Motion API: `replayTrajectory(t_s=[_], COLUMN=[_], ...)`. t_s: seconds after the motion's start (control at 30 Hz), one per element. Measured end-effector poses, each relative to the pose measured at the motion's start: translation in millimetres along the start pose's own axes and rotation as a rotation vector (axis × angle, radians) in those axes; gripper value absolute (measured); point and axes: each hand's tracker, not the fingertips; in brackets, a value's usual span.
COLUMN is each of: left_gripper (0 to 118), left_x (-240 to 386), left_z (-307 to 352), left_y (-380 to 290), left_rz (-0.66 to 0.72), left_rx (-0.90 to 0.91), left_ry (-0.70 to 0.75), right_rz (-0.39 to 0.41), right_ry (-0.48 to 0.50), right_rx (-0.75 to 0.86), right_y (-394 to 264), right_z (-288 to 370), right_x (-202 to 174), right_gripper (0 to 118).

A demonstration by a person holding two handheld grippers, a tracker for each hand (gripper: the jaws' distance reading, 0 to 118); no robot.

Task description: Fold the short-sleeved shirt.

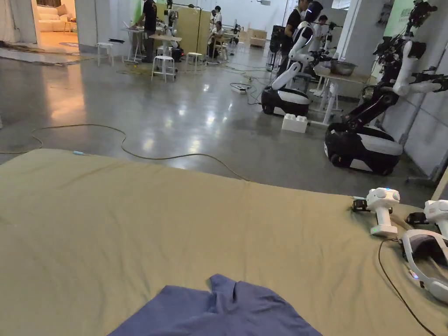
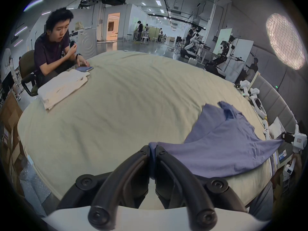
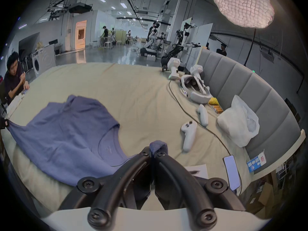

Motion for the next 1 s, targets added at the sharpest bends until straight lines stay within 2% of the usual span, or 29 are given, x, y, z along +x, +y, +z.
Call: replayTrajectory(t_s=[0.07, 0.1, 0.13, 0.17, 0.2, 0.23, 0.27, 0.37, 0.47, 0.67, 0.77, 0.83, 0.9, 0.97, 1.0], left_gripper=[7, 13, 26, 41, 48, 48, 49, 54, 54, 53, 51, 45, 30, 19, 11], left_x=[0, 1, 2, 3, 5, 7, 9, 28, 58, 129, 162, 180, 193, 204, 206], left_z=[0, 1, 3, 6, 9, 13, 16, 25, 33, 41, 45, 49, 54, 58, 59], left_y=[-6, -8, -9, -8, -7, -6, -2, 12, 26, 48, 53, 53, 55, 54, 55], left_rz=[-0.004, -0.007, -0.012, -0.024, -0.033, -0.042, -0.054, -0.112, -0.136, -0.207, -0.248, -0.247, -0.241, -0.218, -0.213], left_rx=[-0.009, -0.011, -0.011, -0.008, 0.003, 0.023, 0.040, 0.109, 0.169, 0.350, 0.422, 0.455, 0.500, 0.537, 0.555], left_ry=[0.012, 0.017, 0.027, 0.053, 0.067, 0.066, 0.066, 0.113, 0.050, -0.028, -0.050, -0.066, -0.082, -0.084, -0.103], right_rz=[0.010, 0.014, 0.015, 0.010, 0.005, -0.003, -0.018, -0.070, -0.115, -0.095, -0.116, -0.140, -0.156, -0.159, -0.161], right_ry=[-0.014, -0.024, -0.035, -0.040, -0.042, -0.037, -0.025, 0.020, 0.087, 0.115, 0.137, 0.152, 0.146, 0.133, 0.148], right_rx=[-0.010, -0.014, -0.017, -0.016, -0.008, 0.005, 0.027, 0.131, 0.230, 0.424, 0.480, 0.512, 0.539, 0.554, 0.569], right_y=[-15, -18, -21, -22, -23, -23, -20, -6, 12, 43, 51, 55, 59, 63, 63], right_z=[-13, -13, -13, -11, -9, -5, -1, 16, 30, 54, 59, 63, 65, 67, 68], right_x=[1, 0, -2, -2, -2, -2, -4, -14, -35, -98, -121, -132, -140, -146, -147], right_gripper=[2, 4, 8, 20, 48, 64, 67, 66, 66, 65, 60, 50, 22, 19, 10])
